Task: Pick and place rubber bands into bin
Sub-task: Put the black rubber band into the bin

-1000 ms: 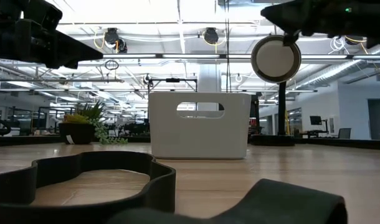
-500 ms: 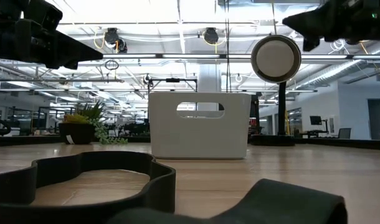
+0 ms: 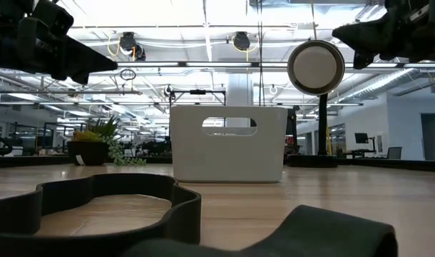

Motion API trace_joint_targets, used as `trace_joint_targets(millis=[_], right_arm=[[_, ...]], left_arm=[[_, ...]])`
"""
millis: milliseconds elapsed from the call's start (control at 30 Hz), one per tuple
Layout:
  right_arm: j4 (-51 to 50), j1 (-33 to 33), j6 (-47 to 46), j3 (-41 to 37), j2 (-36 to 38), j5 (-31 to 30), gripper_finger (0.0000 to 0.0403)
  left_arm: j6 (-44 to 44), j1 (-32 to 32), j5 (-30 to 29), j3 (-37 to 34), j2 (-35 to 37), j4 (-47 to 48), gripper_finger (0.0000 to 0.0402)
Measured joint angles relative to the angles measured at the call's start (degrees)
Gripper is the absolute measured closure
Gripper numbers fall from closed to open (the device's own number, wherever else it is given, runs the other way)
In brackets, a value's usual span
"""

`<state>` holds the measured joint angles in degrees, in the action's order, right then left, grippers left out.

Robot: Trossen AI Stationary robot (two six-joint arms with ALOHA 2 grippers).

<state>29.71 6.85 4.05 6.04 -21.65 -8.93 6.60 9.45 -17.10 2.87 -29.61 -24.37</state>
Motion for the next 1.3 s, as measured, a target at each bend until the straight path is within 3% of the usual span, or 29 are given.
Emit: trace_joint_targets(millis=[167, 300, 533, 833, 1000, 1300], right_arm=[[0.05, 0.0, 1.5, -1.76, 0.0, 0.0, 0.0403], [0.45, 0.0, 2.46, -2.33, -0.02, 0.0, 0.0403], [2.39, 0.0, 3.13, -2.38, 0.02, 0.0, 0.0403], [2.19, 0.0, 2.31, -2.42, -0.02, 0.0, 0.0403], [2.19, 0.0, 1.19, -2.45, -0.02, 0.0, 0.0403], [2.19, 0.0, 1.29, -2.47, -0.02, 0.0, 0.0403]], left_arm=[[-6.94, 0.23, 4.42, 0.59, -1.08, 3.34, 0.0371], [-12.5, 3.36, 6.06, 3.69, -6.91, 5.5, 0.039], [-14.93, 10.9, 4.06, 18.43, -26.76, 7.64, 0.0398], [-13.98, 18.75, 8.45, 40.37, -54.54, 19.76, 0.039], [-14.32, 20.94, 8.42, 46.53, -63.27, 23.41, 0.0355], [-17.62, 19.42, 8.32, 47.43, -70.53, 21.6, 0.0232]])
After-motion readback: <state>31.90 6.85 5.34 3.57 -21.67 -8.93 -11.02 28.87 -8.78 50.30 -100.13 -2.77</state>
